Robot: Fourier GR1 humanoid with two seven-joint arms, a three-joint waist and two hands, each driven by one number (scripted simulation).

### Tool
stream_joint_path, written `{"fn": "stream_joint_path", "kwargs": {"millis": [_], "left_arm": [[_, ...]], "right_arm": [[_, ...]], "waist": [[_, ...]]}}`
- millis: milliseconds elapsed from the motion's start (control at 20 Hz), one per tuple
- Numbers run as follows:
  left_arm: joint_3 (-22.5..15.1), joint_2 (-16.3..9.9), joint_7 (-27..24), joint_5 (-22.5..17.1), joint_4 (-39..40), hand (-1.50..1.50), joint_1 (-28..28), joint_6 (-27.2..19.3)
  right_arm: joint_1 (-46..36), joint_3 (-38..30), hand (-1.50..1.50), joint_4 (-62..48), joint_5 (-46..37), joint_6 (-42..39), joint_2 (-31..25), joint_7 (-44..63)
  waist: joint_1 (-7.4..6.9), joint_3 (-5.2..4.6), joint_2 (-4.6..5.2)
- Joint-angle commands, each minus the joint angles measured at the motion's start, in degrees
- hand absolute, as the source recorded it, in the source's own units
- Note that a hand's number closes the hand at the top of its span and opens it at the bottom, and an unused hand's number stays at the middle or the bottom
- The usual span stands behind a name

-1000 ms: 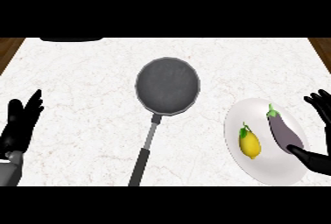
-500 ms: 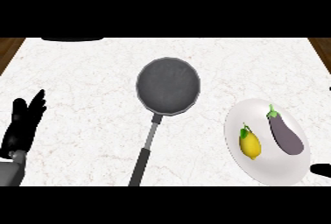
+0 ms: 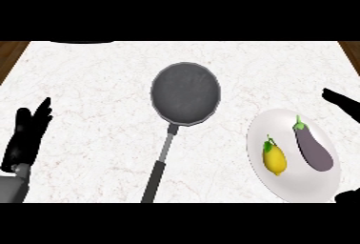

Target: Pick the lemon from the plate and place it in the pan

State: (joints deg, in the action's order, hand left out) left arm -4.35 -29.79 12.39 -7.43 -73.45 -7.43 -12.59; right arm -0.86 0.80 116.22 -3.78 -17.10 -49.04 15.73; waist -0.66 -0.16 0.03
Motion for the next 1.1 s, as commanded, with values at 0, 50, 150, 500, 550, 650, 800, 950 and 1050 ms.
{"fn": "stream_joint_path", "kwargs": {"millis": [0, 50, 150, 500, 550, 650, 800, 950, 1050], "left_arm": [[1.45, -0.72, -1.27, -0.76, 0.07, 0.0, 0.44, 2.07], [-0.63, 2.02, 0.6, 1.01, -0.46, 0.0, -0.77, -0.35], [0.94, 1.15, 0.13, 1.36, -0.24, 0.0, 1.23, -0.26], [3.51, 1.75, -0.3, 2.66, -0.55, 0.0, 1.64, 2.39], [3.82, 2.21, 1.46, 3.85, 1.37, 0.0, -1.88, 2.28], [6.09, 0.97, -1.68, 2.38, 2.67, 0.0, 0.08, 5.09], [5.87, 2.3, -0.83, 4.75, 0.96, 0.0, -0.25, 3.43], [6.51, 1.75, 2.43, 4.15, -6.36, 0.0, 4.52, 5.26], [7.24, 4.66, -0.04, 6.6, 0.97, 0.0, -0.65, 4.03]], "right_arm": [[-4.32, 9.11, -1.5, 0.48, -7.6, -1.5, 0.75, 8.37], [-5.54, 10.59, -1.5, 2.1, -8.25, -2.47, 1.09, 11.28], [-2.29, 11.37, -1.5, 3.65, -9.24, -4.57, 1.92, 11.64], [1.2, 17.46, -1.5, 5.34, -19.49, -4.19, 10.91, 14.54], [-7.28, 16.7, -1.5, -3.26, -19.5, -6.32, 13.83, 14.86], [-2.13, 16.59, -1.5, -2.68, -24.22, -4.93, 12.25, 11.1], [-3.49, 12.96, -1.5, -6.71, -24.65, -6.89, 12.02, 8.33], [-1.84, 16.13, -1.5, -7.12, -30.24, -6.0, 14.88, 7.52], [-0.5, 14.74, -1.5, -5.14, -29.72, -9.26, 15.6, 7.27]], "waist": [[-0.77, 0.08, 0.17], [-0.31, 0.08, 0.11], [0.39, 0.13, -0.07], [0.85, 0.16, -0.12], [0.49, 0.15, 0.01], [0.71, 0.16, -0.02], [0.67, 0.17, -0.01], [0.4, 0.19, -0.09], [0.81, 0.16, -0.05]]}}
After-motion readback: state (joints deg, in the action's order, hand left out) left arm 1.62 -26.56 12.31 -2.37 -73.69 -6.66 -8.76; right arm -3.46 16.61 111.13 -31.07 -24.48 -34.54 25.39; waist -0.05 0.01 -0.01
